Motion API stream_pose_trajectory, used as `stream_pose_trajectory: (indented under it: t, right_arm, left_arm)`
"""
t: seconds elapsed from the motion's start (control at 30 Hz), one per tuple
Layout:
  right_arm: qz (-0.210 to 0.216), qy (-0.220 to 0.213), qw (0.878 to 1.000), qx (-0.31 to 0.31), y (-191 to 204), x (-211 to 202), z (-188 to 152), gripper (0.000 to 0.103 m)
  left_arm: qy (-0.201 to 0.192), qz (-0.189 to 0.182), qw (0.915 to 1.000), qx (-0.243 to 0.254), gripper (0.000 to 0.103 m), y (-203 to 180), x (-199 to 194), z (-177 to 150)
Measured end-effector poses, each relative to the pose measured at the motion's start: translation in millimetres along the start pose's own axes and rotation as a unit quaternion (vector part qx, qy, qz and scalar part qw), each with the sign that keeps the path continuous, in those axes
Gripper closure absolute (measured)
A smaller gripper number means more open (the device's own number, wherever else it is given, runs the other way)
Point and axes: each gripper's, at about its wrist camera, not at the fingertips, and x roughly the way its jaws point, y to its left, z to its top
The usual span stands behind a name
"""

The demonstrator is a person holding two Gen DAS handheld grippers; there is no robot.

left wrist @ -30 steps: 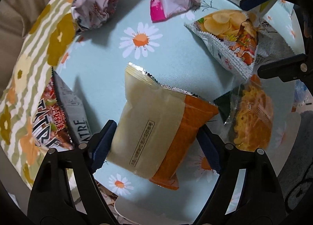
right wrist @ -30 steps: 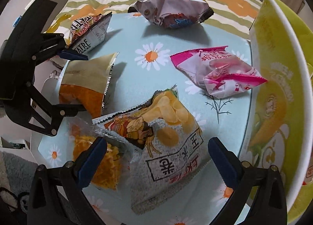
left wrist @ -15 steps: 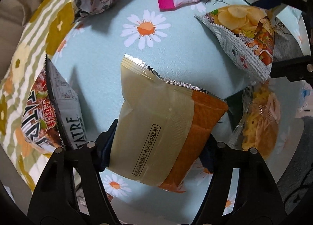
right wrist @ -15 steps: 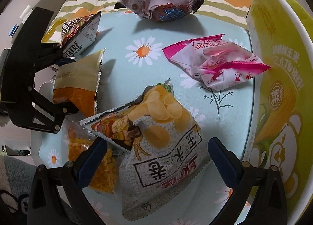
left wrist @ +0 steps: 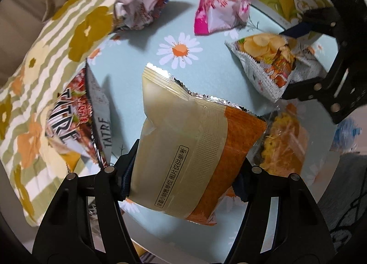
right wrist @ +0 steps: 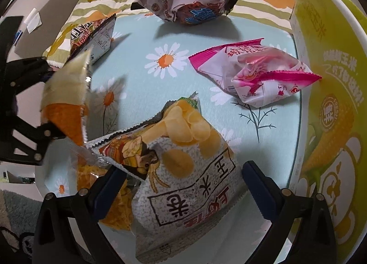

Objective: Organize snacks
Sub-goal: 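Grasp the cream-orange bread bag with left tool while right tool grasps corn chip bag, then carry both bags into the yellow box and open both tools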

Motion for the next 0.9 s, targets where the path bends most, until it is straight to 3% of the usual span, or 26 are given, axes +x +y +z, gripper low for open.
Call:
stream_pose_trajectory:
  t: [0.07, 0.17, 0.4, 0.9]
  right_arm:
    - [-0.008, 0.002, 1.0, -0.009, 3, 2, -1, 0.005]
    - [-0.005, 0.009, 1.0, -0.008, 3, 7, -2, 0.018]
    - [-0.003, -0.009, 1.0, 0.007, 0, -5, -7, 0.036]
    - [0.02, -0.117, 0.993, 0.023, 18, -108, -4, 0.036]
  left_arm:
    - [-0.004, 0.001, 0.9999, -0.01, 0.039, 0, -2, -2]
    - [-0.009, 0.003, 0.9995, -0.031, 0.039, 0, -6, -4]
    - [-0.034, 0.002, 0.9967, -0.074, 0.039, 8, -21, -10]
    - [-0.101, 0.032, 0.9877, -0.115, 0.039, 6, -97, -6]
